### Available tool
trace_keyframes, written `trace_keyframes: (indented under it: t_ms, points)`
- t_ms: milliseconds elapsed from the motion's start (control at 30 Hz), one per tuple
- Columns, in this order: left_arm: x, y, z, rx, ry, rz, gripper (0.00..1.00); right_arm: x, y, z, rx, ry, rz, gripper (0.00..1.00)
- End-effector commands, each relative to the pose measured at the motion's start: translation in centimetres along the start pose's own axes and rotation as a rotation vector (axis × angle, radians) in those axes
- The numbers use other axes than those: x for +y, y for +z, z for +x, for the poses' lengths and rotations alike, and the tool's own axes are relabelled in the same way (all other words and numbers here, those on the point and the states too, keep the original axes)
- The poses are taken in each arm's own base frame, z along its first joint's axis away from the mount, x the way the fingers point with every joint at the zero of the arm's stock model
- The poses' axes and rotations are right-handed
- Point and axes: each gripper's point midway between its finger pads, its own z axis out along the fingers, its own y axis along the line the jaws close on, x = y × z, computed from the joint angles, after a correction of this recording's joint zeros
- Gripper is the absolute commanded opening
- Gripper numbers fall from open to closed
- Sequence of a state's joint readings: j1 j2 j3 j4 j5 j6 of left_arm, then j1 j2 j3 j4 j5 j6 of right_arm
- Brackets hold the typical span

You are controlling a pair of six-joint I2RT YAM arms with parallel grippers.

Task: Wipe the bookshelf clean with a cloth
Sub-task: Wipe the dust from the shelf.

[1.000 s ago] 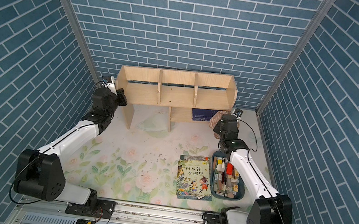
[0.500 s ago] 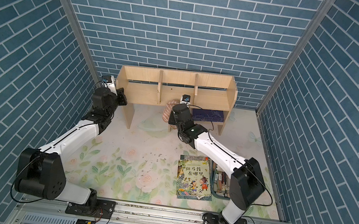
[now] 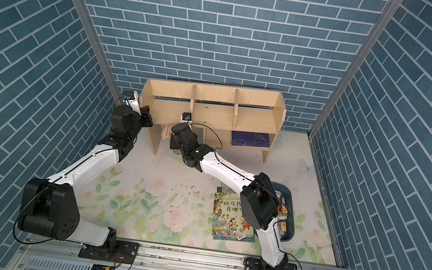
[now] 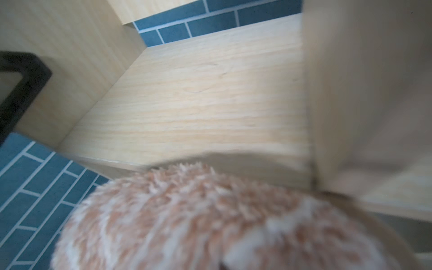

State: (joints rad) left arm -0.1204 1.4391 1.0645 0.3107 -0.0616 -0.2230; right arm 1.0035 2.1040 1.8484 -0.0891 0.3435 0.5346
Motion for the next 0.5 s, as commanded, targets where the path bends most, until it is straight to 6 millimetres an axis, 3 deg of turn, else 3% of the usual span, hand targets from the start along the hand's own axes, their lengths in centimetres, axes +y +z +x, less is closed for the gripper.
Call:
trace_keyframes:
  t_ms: [0, 100, 200, 367, 467]
  points:
    - [-5.3, 0.0, 1.8, 0.062, -0.104, 0.253, 0.00, 3.3, 0.0, -2.0, -0.047, 0.018, -0.082, 0.00]
    - [-5.3, -0.1, 1.7, 0.059, -0.103, 0.251, 0.00, 4.0, 1.2, -1.9, -0.038, 0.032, -0.095, 0.00]
    - [-5.1, -0.2, 1.5, 0.055, -0.098, 0.239, 0.00, 2.3, 1.9, -1.5, -0.017, 0.050, -0.053, 0.00]
    - [-5.0, -0.2, 1.5, 0.055, -0.097, 0.234, 0.00, -4.0, -0.7, -1.1, -0.026, 0.097, 0.051, 0.00]
    - [-5.0, -0.1, 1.7, 0.059, -0.098, 0.234, 0.00, -8.7, -4.1, -1.7, -0.061, 0.138, 0.113, 0.00]
